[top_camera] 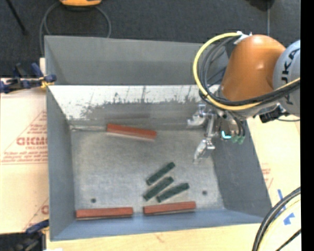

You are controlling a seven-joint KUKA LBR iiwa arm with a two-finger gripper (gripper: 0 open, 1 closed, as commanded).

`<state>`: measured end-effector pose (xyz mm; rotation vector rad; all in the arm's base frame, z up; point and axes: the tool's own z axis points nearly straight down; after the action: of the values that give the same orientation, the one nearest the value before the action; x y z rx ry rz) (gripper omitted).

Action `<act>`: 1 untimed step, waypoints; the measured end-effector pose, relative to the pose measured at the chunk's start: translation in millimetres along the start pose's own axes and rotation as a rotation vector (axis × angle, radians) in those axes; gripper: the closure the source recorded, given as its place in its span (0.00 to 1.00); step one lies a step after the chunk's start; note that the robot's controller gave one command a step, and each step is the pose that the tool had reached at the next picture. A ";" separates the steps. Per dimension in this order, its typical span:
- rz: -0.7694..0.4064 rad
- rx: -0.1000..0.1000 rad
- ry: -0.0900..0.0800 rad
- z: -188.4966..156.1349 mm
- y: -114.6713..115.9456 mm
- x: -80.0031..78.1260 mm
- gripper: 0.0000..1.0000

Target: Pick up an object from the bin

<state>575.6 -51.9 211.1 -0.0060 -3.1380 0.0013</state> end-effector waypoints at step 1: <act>-0.001 0.001 -0.008 -4.4 -0.2 -1.6 0.00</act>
Offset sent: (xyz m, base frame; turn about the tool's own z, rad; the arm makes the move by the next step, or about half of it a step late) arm -0.0487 0.0089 -0.1389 -0.1202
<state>577.2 -52.0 215.5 -0.0045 -3.1459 0.0033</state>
